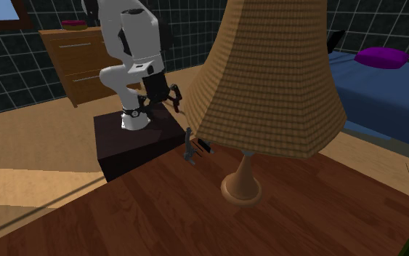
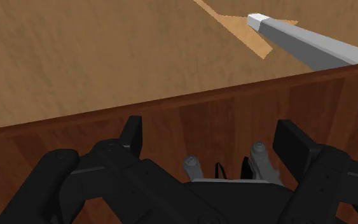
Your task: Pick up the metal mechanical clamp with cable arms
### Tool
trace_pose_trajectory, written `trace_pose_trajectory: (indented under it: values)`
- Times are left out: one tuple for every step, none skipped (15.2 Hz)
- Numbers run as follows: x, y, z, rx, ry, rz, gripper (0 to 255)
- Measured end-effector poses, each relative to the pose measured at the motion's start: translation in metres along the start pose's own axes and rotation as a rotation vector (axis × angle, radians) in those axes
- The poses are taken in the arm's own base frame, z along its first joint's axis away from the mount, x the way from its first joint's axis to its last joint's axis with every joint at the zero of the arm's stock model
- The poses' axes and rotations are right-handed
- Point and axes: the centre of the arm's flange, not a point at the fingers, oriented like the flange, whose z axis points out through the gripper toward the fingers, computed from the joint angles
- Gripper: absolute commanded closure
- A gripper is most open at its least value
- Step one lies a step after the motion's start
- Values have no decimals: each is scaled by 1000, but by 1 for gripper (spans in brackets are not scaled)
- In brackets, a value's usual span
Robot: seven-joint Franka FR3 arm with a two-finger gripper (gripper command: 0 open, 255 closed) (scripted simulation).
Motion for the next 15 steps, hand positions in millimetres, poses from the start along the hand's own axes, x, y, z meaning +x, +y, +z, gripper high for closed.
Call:
trace_pose_trajectory:
  values:
    - [8, -3, 8, 1, 6, -2, 0]
    - [20, -4, 14, 1, 13, -4, 0]
    - [32, -7, 19, 2, 20, -5, 0]
    - [42, -8, 26, 3, 27, -7, 0]
    - [53, -12, 30, 4, 33, -8, 0]
    - [63, -14, 37, 6, 40, -10, 0]
    - [71, -16, 45, 7, 47, -12, 0]
    - [83, -17, 50, 8, 53, -14, 0]
    - [96, -21, 53, 8, 60, -15, 0]
    - [102, -21, 57, 9, 64, -17, 0]
    - [105, -21, 63, 9, 66, -17, 0]
    - [105, -21, 67, 9, 67, -17, 0]
    - [105, -20, 72, 10, 68, -18, 0]
    - [105, -20, 77, 10, 68, -17, 0]
    - [103, -20, 83, 10, 68, -18, 0]
